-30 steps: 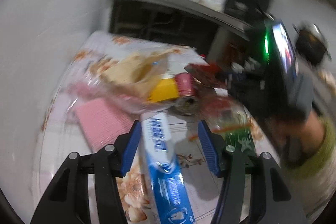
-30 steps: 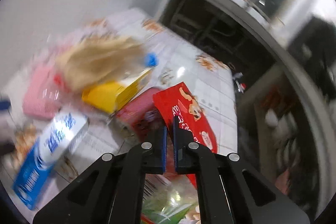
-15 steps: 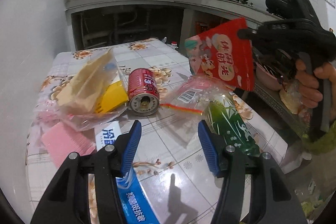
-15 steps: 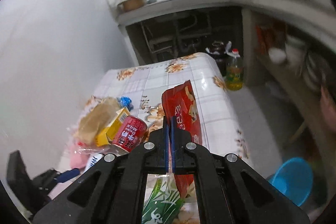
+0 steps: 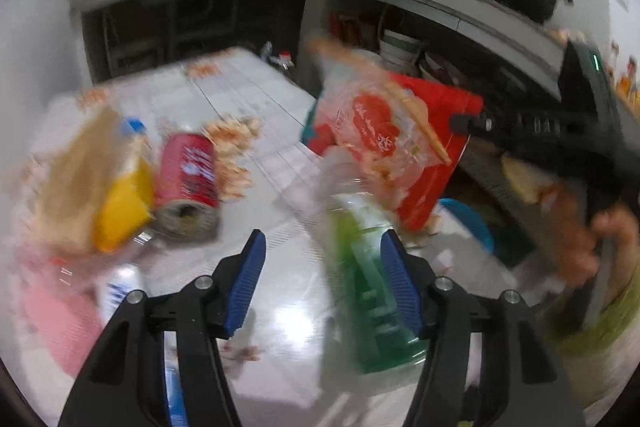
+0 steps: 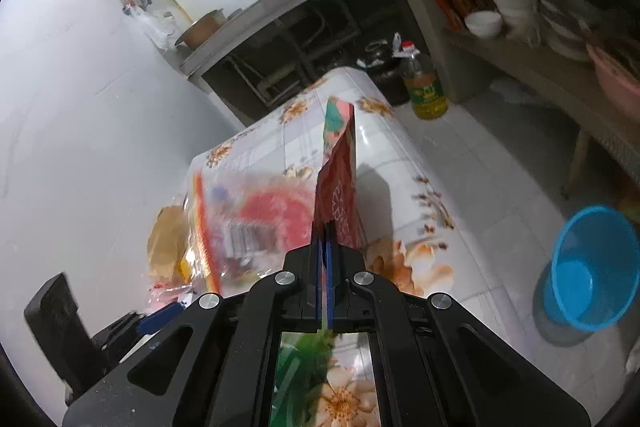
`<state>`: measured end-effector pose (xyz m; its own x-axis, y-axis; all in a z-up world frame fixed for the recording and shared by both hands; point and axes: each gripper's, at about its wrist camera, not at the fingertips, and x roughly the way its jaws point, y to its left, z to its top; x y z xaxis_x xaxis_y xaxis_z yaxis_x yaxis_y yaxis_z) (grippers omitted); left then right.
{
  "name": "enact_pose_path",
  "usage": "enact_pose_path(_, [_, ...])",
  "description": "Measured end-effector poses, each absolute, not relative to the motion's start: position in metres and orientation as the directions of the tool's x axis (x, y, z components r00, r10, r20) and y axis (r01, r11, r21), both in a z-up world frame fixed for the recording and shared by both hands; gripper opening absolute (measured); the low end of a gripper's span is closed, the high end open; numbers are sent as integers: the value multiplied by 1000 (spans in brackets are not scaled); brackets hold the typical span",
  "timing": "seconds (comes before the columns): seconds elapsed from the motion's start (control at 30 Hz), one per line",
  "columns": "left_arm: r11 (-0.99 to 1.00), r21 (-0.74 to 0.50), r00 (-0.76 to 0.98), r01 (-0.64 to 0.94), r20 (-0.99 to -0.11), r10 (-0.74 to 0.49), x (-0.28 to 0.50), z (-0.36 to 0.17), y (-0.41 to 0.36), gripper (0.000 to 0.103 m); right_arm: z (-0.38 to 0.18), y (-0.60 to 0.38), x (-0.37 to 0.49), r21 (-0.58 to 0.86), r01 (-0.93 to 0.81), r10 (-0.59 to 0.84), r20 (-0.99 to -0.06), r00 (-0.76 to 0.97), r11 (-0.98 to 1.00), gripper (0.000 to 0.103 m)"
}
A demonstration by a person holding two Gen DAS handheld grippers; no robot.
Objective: Collect trash
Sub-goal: 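Lift the red bag with the right gripper while the left gripper grasps the clear red-label wrapper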
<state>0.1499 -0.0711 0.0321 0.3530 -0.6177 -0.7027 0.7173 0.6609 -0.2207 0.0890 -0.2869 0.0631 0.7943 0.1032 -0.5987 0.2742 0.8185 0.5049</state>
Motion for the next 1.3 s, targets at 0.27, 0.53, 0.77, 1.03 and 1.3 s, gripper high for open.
enact_pose_path(0.27, [617,-336,298,712,-651,-698,155,44,-85,69,51,-282,73,513,262,146,-625,767,818,0])
enact_pose_path(0.53, [583,-259,304,770,-655,-692,146,60,-122,72,47,-288,50,540,262,174,-626,760,800,0])
enact_pose_path(0.77, [574,-214,307,790,-673,-673,136,58,-143,72,41,-303,22,567,285,179,-625,759,772,0])
enact_pose_path(1.03, [604,-177,276,777,-767,-580,135,30,-171,72,25,-324,-14,586,352,146,-637,757,730,0])
enact_pose_path(1.3, [600,44,343,799,-852,-395,116,-16,-221,72,22,-346,-52,583,419,64,-632,772,696,0])
